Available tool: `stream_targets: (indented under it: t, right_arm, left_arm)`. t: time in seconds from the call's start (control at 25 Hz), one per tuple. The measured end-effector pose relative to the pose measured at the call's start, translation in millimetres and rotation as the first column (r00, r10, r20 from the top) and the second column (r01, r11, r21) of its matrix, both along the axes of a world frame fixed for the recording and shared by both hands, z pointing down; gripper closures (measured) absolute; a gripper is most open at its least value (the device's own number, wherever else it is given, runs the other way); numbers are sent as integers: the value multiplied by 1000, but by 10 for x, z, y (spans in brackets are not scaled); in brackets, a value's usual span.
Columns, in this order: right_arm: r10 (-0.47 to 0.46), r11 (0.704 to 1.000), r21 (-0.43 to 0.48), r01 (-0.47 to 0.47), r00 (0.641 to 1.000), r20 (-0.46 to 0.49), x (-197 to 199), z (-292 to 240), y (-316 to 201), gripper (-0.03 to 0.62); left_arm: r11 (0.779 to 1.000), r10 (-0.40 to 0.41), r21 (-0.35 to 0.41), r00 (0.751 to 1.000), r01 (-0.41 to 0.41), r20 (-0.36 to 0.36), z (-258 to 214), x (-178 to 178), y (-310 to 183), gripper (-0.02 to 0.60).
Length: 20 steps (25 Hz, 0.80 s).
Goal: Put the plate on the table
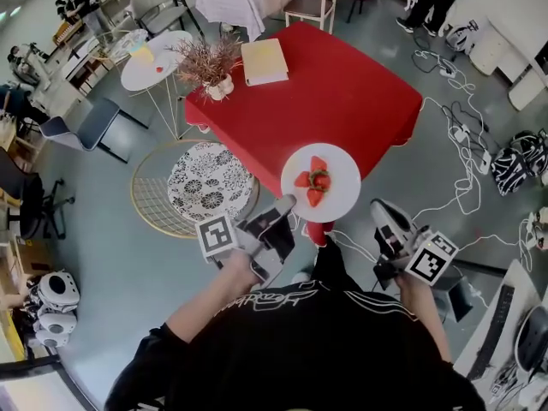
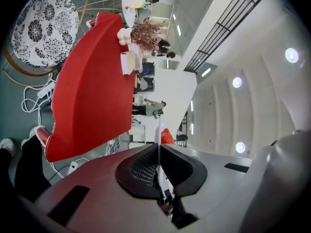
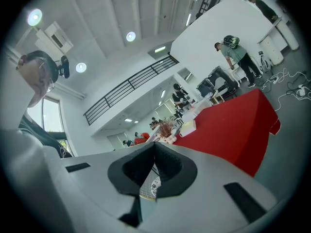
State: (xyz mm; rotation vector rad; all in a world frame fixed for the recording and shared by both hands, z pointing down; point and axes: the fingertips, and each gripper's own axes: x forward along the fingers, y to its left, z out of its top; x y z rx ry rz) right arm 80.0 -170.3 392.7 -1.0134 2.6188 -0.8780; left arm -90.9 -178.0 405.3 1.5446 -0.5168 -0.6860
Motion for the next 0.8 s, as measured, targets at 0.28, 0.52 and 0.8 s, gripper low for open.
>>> stream_targets:
  t: [0.28,0.52,0.8]
  right_arm:
    - [-3,1000,8,2,1000,18,70,-62,-312,586]
    - [-29,1000,-2,29,998,55,50,-40,-505,586]
    - [-53,999,-6,53,997,52,59,-18,-721,586]
  left_arm:
    - [999,-37,13,999,37,0,-80,-45,-176,565]
    - [998,-67,7,998,67,8,-82,-37,-330,565]
    - [997,-73,8,997,73,25,-70,57,-585,565]
